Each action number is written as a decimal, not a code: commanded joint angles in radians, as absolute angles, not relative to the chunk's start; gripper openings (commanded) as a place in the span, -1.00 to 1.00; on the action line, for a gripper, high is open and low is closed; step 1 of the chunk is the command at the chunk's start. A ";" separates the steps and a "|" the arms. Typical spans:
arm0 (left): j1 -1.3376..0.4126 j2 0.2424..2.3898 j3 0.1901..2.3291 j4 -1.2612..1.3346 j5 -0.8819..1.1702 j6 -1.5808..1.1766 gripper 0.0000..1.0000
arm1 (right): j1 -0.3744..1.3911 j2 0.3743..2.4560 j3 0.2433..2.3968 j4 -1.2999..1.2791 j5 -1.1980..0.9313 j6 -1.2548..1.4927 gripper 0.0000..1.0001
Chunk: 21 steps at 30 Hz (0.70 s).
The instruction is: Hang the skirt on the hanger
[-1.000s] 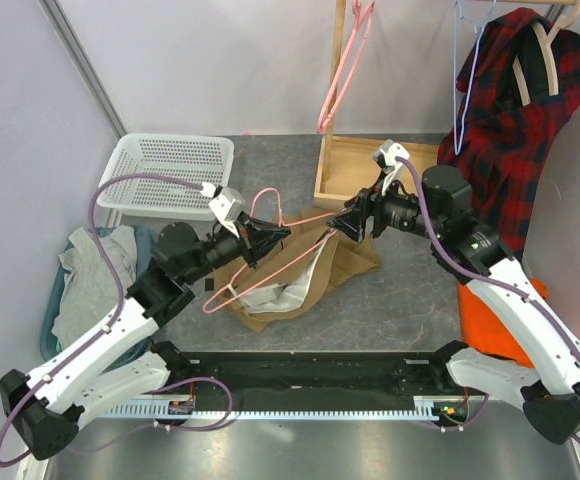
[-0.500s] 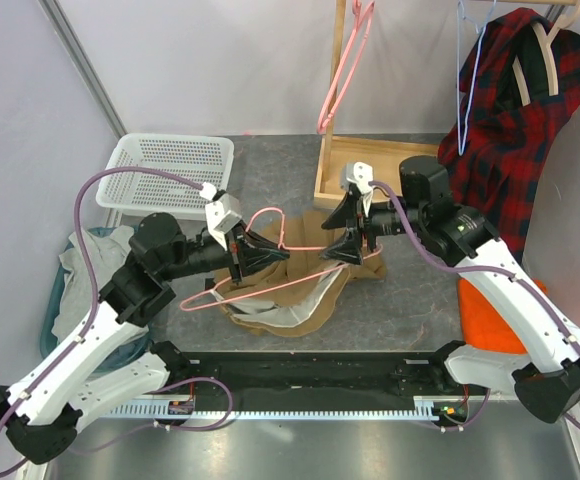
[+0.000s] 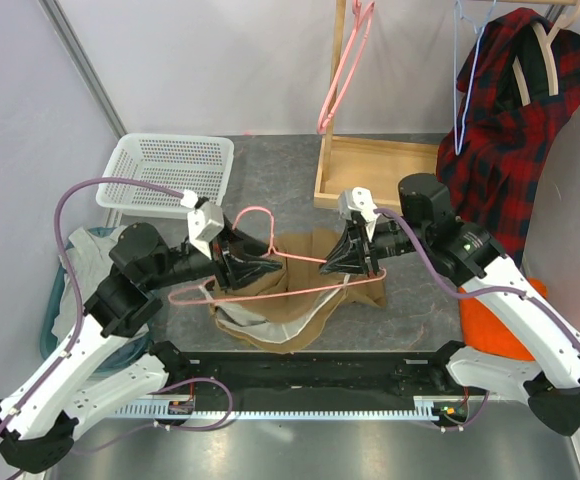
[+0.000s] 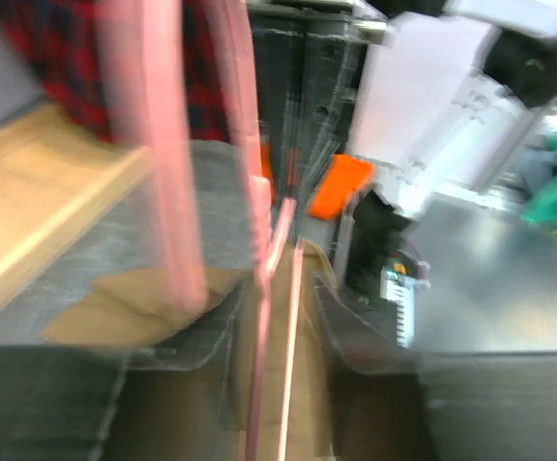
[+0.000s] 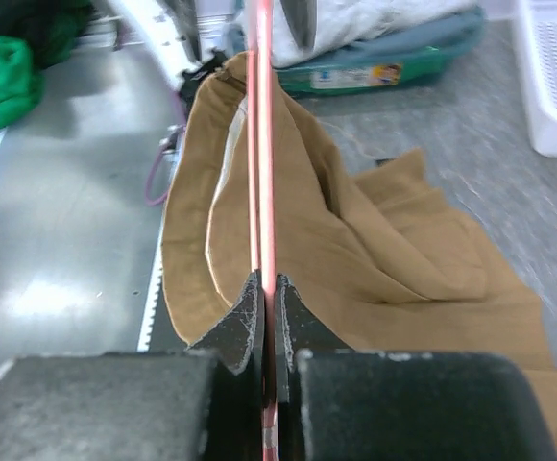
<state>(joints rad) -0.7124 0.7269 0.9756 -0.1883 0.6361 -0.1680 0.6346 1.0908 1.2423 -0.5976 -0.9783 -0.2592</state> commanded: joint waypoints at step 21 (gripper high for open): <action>-0.723 0.644 1.192 -0.422 -0.316 -0.245 0.99 | 0.632 1.092 1.902 -0.540 -0.138 0.041 -1.00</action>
